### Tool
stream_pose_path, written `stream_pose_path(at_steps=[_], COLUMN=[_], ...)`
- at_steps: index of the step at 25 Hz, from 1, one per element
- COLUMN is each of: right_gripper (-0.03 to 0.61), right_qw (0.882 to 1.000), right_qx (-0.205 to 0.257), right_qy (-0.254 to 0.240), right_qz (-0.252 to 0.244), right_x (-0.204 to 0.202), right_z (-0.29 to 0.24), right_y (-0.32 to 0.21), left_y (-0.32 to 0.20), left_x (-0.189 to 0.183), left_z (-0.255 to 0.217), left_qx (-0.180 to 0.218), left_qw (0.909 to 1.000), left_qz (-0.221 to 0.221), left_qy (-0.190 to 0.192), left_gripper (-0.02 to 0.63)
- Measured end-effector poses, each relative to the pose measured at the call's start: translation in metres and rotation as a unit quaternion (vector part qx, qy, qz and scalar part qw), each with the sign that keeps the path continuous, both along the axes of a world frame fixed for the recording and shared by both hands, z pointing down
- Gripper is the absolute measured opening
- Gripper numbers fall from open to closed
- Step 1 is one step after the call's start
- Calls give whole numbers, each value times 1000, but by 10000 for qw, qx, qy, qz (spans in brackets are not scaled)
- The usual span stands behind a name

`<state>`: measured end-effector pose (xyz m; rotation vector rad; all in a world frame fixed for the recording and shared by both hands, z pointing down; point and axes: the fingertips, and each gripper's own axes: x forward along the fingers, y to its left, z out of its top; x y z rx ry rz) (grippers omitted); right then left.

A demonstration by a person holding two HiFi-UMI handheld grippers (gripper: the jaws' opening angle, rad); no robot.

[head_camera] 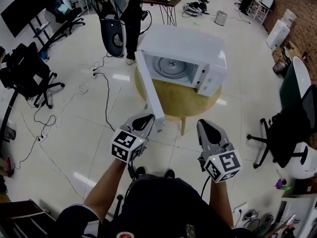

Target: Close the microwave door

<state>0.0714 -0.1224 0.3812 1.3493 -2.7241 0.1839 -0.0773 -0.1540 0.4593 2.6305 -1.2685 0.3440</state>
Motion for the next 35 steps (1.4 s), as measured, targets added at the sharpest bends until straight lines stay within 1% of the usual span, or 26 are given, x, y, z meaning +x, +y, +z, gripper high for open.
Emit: stream_pose_path(at_steps=[3,6,9,12,17,21,27,35], right_gripper=[2,2,2,2,2,2,2,2], right_qw=[10000,9999,9999,9999,9992,9984,9962,9935], right_qx=[-21,-37,-43,-65,-130,-172,-200,-285], right_qy=[11,27,37,44,-26,-31,-19,-24], right_qz=[57,90,101,153,376,533,848,1099], right_x=[22,43,59,73,95,108,127,149], right_z=[2,5,7,9,13,16,18,27], right_y=[-2,-5,-7,-7,-14,-23,-43,-68], left_y=[-11,-23,-37,-53,-80,-101,-130,-166], left_x=[23,45,61,75,95,109,133,157], left_z=[-1,-2,2,7,8,6,7,11], left_qx=[37,103,100,63,19,54,91,147], left_qw=[10000,9999,9997,9996,9998,9998,9997,9994], left_qz=[18,-93,-226,-256,-182,-81,85,71], left_qy=[1,-36,-81,-102,-121,-190,-186,-295], left_gripper=[11,11,11,11,11,11,11,11])
